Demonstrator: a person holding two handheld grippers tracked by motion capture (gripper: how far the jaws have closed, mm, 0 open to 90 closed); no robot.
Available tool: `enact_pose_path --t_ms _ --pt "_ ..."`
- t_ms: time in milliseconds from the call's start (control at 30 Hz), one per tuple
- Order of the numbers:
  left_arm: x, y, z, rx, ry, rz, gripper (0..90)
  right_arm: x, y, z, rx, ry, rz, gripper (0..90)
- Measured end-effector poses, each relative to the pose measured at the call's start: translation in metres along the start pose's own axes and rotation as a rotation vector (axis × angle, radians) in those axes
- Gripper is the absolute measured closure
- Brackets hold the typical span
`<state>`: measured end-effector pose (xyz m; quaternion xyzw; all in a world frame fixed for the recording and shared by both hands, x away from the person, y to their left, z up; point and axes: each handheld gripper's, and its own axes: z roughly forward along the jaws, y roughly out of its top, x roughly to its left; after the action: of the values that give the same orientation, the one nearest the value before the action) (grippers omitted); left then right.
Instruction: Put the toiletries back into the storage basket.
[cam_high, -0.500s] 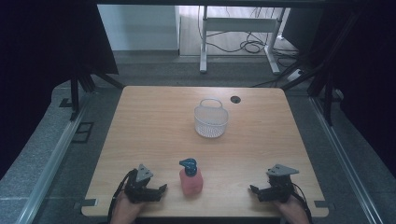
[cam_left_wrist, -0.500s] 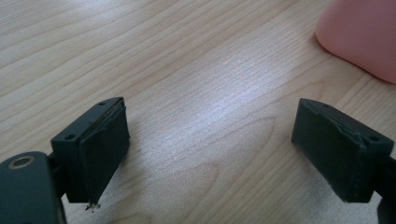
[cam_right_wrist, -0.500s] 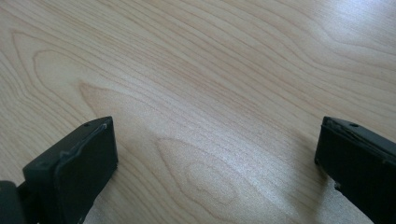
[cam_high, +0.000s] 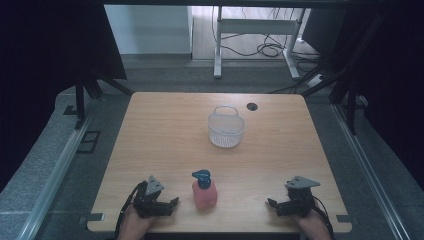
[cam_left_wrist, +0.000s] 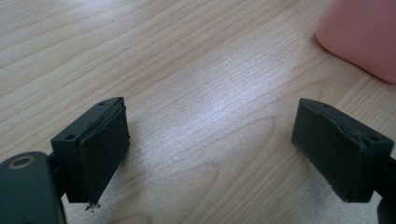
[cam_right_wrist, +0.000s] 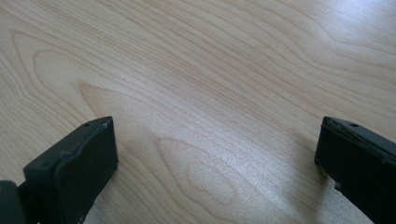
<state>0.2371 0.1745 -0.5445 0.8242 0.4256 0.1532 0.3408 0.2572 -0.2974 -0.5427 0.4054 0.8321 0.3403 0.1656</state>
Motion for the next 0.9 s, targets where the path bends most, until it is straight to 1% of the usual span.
enact_pose_path --t_ms 333,433,567,733,900 --pt "0.000 0.000 0.000 0.003 0.000 0.003 10.7 0.001 0.000 -0.001 0.009 0.000 0.003 0.0" --pt "0.000 0.000 0.000 0.004 0.000 0.005 10.7 0.003 0.001 -0.002 0.014 0.008 0.002 0.0" --pt "0.000 0.000 0.000 0.004 0.000 0.005 10.7 0.005 0.002 -0.003 0.009 0.014 -0.012 0.0" --pt "0.000 0.000 0.000 0.005 0.000 0.005 10.7 0.008 0.003 -0.005 -0.008 0.031 -0.015 0.0" --pt "0.000 0.000 0.000 0.004 0.000 0.005 10.7 0.011 0.005 -0.007 -0.017 0.036 -0.020 0.0"
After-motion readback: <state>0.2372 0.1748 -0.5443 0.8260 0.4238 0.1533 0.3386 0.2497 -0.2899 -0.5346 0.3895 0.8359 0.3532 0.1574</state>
